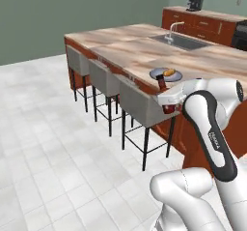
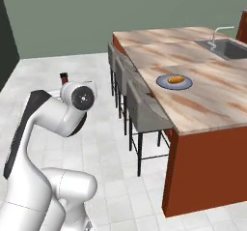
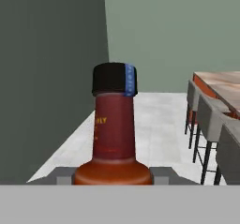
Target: Move the hot dog bun to the plate on the dining table and place the condiment next to that plate. Then navigate to the fridge and take the sausage and place it on the plate as well.
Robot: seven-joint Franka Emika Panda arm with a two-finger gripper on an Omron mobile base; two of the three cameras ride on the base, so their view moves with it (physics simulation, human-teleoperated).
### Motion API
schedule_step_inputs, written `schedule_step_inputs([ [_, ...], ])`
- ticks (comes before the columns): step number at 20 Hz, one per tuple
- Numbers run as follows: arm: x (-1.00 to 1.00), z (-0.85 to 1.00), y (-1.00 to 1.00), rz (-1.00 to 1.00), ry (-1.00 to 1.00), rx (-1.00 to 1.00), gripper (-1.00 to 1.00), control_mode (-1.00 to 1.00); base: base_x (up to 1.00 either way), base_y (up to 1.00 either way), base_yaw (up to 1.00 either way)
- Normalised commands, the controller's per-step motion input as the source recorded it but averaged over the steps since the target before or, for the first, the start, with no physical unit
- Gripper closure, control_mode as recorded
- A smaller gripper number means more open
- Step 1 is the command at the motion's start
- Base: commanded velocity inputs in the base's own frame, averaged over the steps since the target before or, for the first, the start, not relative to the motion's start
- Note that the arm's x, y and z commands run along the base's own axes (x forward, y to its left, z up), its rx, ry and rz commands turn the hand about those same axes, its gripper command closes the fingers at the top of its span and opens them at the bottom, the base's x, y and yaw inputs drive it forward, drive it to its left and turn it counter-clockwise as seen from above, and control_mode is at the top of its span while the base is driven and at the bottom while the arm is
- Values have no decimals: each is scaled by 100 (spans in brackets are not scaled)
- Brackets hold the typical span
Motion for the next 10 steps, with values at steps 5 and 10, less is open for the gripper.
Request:
schedule_step_inputs([
  [5,0,0,0,0,0,0,100,100,65,98,-56],
  [10,0,0,0,0,0,0,100,100,50,90,-57],
])
